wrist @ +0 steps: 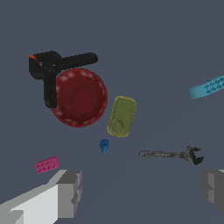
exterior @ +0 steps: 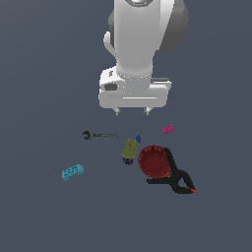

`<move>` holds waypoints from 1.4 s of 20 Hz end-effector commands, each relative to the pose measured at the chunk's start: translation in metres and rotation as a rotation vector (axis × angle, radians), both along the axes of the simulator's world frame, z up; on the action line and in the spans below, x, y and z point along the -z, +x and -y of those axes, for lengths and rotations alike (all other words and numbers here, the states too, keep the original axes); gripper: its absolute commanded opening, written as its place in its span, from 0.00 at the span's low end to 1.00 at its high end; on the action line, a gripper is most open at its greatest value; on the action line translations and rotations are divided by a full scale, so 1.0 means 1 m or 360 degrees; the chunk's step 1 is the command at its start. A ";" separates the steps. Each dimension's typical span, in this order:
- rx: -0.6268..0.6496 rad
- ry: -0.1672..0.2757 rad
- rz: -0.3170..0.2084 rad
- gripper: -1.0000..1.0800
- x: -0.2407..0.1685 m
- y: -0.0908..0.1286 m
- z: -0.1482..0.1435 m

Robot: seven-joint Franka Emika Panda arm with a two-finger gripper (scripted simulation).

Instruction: Pick up a designated object from a clutter of objects.

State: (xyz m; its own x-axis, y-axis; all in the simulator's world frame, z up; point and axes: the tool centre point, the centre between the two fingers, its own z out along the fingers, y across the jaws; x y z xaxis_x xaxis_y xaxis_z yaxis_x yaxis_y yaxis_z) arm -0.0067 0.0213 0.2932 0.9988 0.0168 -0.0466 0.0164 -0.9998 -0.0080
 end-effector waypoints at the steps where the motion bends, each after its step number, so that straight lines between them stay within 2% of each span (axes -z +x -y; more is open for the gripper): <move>1: 0.0000 0.0000 0.0000 0.96 0.000 0.000 0.000; 10: -0.0042 0.0025 0.0076 0.96 -0.012 0.011 -0.015; 16: -0.0035 0.0024 0.0075 0.96 -0.009 0.012 -0.015; 22: 0.0020 0.0019 0.0076 0.96 0.013 0.018 -0.013; 28: 0.0127 0.0009 0.0074 0.96 0.057 0.025 -0.009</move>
